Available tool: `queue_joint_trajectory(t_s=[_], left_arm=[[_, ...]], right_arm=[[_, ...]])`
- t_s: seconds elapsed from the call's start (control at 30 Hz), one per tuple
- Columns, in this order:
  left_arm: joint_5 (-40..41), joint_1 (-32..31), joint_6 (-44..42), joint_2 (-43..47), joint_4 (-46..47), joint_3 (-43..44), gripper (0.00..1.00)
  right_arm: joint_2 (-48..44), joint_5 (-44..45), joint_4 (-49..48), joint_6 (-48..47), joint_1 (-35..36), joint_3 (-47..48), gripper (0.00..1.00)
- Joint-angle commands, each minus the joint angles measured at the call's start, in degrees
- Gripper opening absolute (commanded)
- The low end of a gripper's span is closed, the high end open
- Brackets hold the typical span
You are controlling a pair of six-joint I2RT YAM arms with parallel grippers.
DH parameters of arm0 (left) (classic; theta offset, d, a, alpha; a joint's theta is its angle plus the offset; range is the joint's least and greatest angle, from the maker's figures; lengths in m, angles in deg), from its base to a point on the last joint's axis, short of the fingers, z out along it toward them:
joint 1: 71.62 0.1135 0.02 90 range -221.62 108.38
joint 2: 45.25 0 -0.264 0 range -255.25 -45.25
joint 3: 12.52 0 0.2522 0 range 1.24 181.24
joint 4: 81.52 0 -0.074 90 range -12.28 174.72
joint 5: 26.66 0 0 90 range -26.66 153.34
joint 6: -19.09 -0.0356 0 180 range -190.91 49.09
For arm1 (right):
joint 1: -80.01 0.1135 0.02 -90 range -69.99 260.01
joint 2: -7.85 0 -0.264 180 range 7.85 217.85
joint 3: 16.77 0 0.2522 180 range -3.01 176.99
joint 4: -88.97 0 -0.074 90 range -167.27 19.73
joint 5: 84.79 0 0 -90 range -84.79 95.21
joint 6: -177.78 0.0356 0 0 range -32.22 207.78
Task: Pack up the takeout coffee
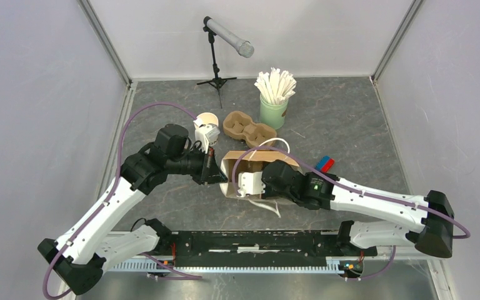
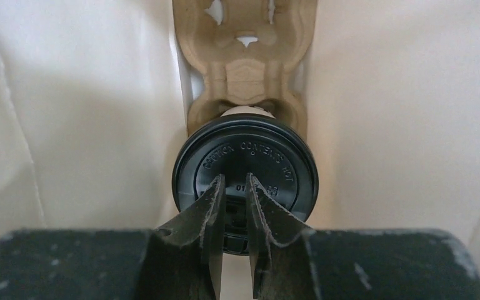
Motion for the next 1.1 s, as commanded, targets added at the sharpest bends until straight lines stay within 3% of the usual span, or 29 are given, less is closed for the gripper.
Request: queue_joint_trajectory(t_s=[0.0, 0.33, 1.07], left_arm=[[-1.0, 0.2, 2.0, 1.3, 0.9, 0.3, 0.02], [-1.0, 0.2, 2.5, 1.7, 0.8, 0.2, 0.02], [-0.6, 0.2, 1.5, 1.6, -0.3, 0.6, 0.02]], right_arm=[[-2.5, 2.7, -4.9, -0.5, -0.9, -2.9, 0.23], [-4.2, 1.8, -4.6, 0.0, -1.5, -3.8, 0.23], [-6.2, -2.4, 5.5, 4.6, -1.5, 8.8, 0.25]])
